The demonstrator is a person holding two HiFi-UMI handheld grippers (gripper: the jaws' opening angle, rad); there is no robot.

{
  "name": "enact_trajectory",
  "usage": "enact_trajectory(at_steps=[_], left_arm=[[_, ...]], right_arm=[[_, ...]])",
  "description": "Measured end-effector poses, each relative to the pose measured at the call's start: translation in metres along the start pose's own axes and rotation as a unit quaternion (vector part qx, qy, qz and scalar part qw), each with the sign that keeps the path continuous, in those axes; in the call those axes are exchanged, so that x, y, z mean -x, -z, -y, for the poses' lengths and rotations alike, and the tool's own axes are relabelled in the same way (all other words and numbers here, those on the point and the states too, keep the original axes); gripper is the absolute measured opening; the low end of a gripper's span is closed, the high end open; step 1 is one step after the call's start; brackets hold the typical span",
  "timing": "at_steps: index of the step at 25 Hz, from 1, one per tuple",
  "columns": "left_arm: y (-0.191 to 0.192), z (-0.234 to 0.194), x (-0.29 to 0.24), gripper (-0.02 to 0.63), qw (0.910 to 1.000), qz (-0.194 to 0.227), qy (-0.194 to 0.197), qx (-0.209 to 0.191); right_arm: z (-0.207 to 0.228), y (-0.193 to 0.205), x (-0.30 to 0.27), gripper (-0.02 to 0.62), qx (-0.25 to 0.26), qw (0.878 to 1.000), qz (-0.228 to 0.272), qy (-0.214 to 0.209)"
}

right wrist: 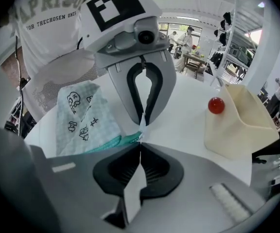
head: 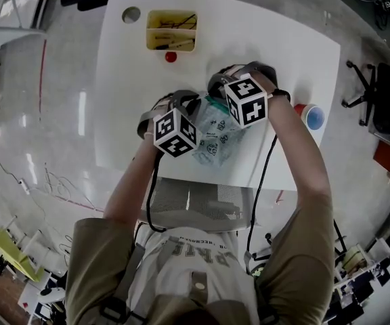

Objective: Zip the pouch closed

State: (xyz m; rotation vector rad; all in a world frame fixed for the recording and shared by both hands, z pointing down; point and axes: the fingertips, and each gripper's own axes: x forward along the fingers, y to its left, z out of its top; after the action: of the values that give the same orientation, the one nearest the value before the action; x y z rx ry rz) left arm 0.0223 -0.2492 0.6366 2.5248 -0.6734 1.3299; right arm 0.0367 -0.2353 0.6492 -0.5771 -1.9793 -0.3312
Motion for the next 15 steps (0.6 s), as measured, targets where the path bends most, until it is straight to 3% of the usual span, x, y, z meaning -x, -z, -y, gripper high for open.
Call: enact_trajectory(at_steps=[15], left_arm=[[0.0027,0.0034,0.0024,0.021,1.0000,-0.004,0.005,0.003]], right_arm=[[-0.0058,-0.0011,-0.0012,0.005,-0.007,1.000,-0.008,0.000]])
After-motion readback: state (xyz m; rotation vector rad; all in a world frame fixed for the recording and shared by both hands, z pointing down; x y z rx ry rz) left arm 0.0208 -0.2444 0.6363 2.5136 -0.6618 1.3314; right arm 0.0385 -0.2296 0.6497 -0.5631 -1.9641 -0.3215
